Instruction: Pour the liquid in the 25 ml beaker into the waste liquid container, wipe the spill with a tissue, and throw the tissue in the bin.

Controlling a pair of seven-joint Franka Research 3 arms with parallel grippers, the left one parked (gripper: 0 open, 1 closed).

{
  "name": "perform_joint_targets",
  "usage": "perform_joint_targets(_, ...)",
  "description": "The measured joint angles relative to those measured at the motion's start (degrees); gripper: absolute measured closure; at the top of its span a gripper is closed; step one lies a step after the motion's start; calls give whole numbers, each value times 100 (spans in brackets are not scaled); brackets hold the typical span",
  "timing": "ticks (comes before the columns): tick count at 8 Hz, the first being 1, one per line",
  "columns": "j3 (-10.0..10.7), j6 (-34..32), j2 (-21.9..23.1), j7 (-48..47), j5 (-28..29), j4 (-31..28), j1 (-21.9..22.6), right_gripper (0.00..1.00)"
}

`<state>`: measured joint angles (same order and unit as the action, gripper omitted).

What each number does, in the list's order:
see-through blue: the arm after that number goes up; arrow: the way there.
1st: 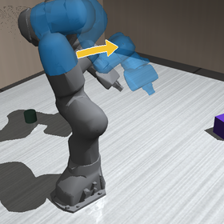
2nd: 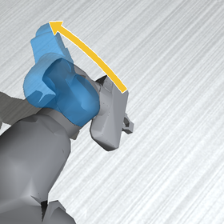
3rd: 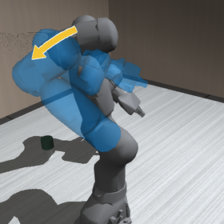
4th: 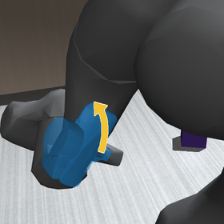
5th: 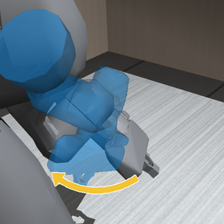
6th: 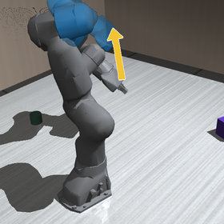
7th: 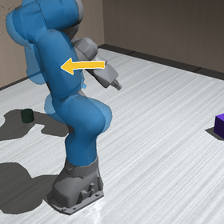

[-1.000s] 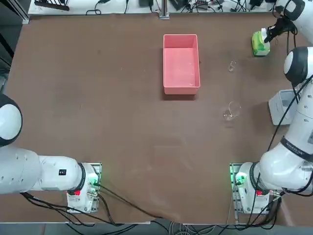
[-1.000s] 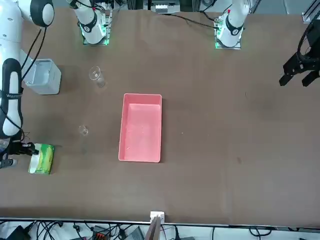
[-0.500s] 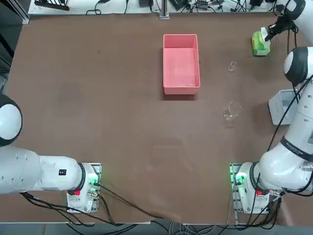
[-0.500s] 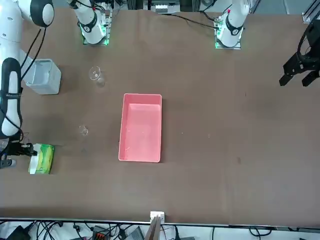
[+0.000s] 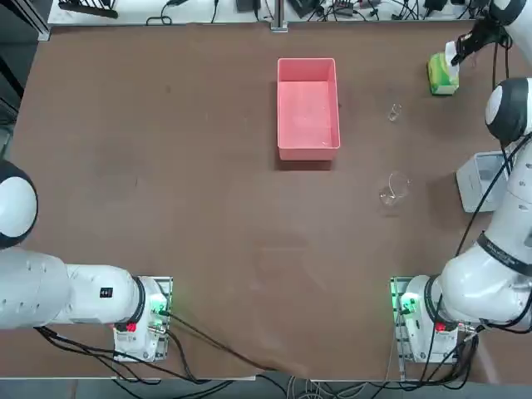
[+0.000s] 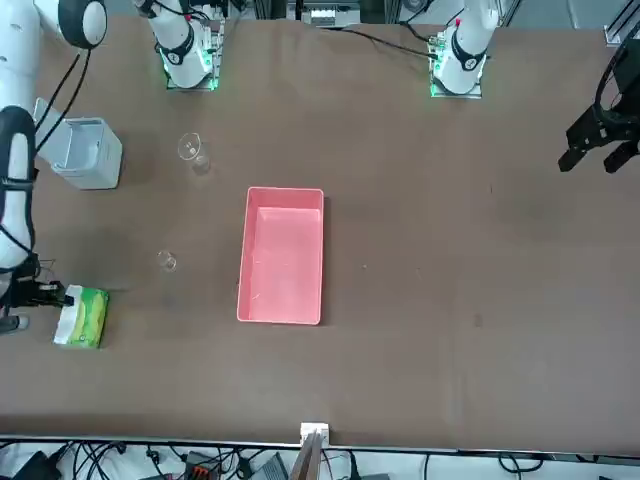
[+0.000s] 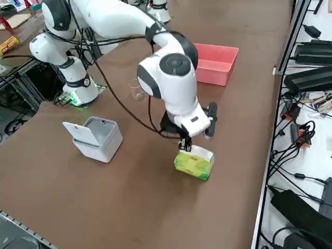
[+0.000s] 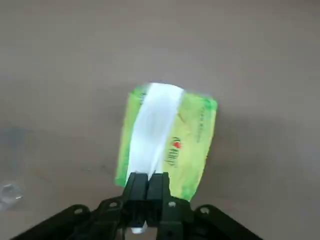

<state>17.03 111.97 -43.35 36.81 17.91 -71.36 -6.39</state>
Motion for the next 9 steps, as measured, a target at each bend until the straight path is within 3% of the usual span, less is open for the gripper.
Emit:
perform_joint_targets(4, 8, -1487, 931, -134, -271, 19, 294, 99)
perform_joint_targets(9, -15, -2045, 1333, -1139, -154, 12, 1015, 99)
